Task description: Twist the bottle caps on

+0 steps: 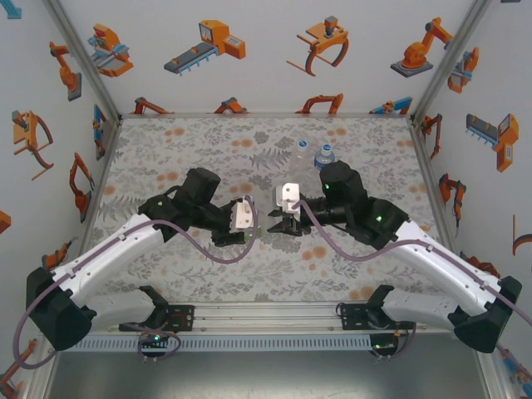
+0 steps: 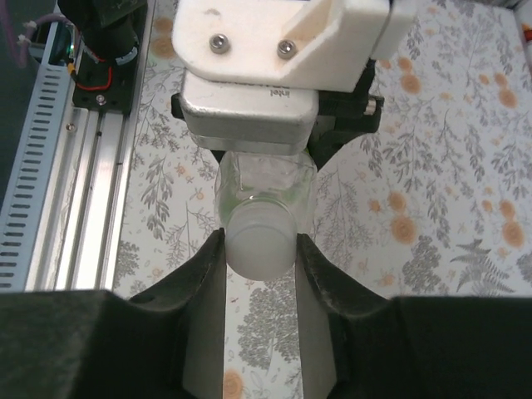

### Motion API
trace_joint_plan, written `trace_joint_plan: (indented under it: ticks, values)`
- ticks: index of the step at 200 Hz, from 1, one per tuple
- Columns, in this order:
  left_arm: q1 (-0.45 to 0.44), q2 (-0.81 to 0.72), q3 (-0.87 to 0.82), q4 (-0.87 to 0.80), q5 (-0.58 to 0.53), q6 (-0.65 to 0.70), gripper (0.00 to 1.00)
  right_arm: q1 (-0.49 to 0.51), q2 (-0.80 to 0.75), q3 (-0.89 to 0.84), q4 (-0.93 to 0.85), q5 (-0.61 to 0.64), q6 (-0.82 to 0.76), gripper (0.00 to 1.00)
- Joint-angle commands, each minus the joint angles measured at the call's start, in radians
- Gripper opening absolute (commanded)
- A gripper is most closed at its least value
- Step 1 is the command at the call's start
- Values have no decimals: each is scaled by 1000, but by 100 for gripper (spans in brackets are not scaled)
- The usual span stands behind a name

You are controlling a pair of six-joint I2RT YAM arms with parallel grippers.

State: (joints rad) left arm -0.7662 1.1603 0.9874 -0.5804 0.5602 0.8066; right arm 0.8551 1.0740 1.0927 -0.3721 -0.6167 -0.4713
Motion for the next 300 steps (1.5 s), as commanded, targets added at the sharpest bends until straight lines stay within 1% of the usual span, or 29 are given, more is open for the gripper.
trace_joint_plan:
  ticks: [1, 12, 31, 55, 64, 75, 92, 108, 115, 116, 118, 120, 127, 135, 140, 171, 207, 221, 250, 262, 280, 300]
  values:
    - [-7, -20, 37, -8, 20, 19, 0, 7, -8, -24, 61, 36, 99, 15]
    - [-7, -19, 38, -4, 3, 13, 0, 7, -8, -36, 99, 69, 187, 0]
    - [-6, -20, 36, 5, -22, 3, 0, 7, -8, -66, 178, 140, 399, 0]
    - [-5, -26, 31, 17, -23, -4, 0, 8, -10, -95, 254, 208, 654, 0]
    - [-5, -28, 29, 21, -24, -6, 1, 10, -9, -98, 264, 197, 692, 0]
    - [-3, -30, 29, 24, -22, -9, 7, 18, -13, -106, 271, 178, 681, 0]
    - [-1, -35, 28, 33, -22, -15, 27, 24, -14, -110, 255, 196, 648, 0]
    - [3, -40, 27, 42, -30, -28, 42, 23, -8, -94, 226, 210, 622, 0]
    - [4, -43, 23, 48, -41, -36, 50, 24, -4, -85, 215, 213, 610, 0]
    - [4, -43, 22, 49, -42, -37, 52, 23, -4, -82, 213, 213, 608, 0]
    - [4, -45, 22, 50, -45, -40, 61, 24, -2, -81, 210, 214, 604, 0]
    - [6, -46, 22, 52, -48, -42, 68, 24, 0, -77, 207, 215, 601, 0]
    - [6, -51, 20, 57, -59, -48, 86, 23, 7, -65, 191, 223, 590, 0]
    - [9, -57, 18, 60, -67, -51, 99, 24, 12, -54, 177, 233, 582, 0]
    - [11, -60, 17, 63, -69, -53, 97, 24, 16, -47, 169, 241, 578, 0]
    - [30, -81, 6, 106, -103, -88, 97, 21, 62, 3, 108, 329, 563, 0]
    - [65, -135, -34, 199, -174, -141, 97, 8, 188, 134, -10, 530, 628, 0]
    - [82, -155, -44, 232, -187, -168, 97, -15, 265, 205, -59, 561, 664, 0]
    - [119, -162, -39, 248, -183, -213, 97, -87, 446, 387, -174, 550, 732, 0]
    - [125, -158, -35, 250, -176, -223, 97, -114, 531, 484, -240, 557, 725, 0]
    - [129, -156, -33, 246, -168, -223, 97, -140, 657, 635, -346, 616, 697, 0]
    - [130, -154, -34, 243, -169, -220, 97, -171, 779, 772, -423, 664, 669, 0]
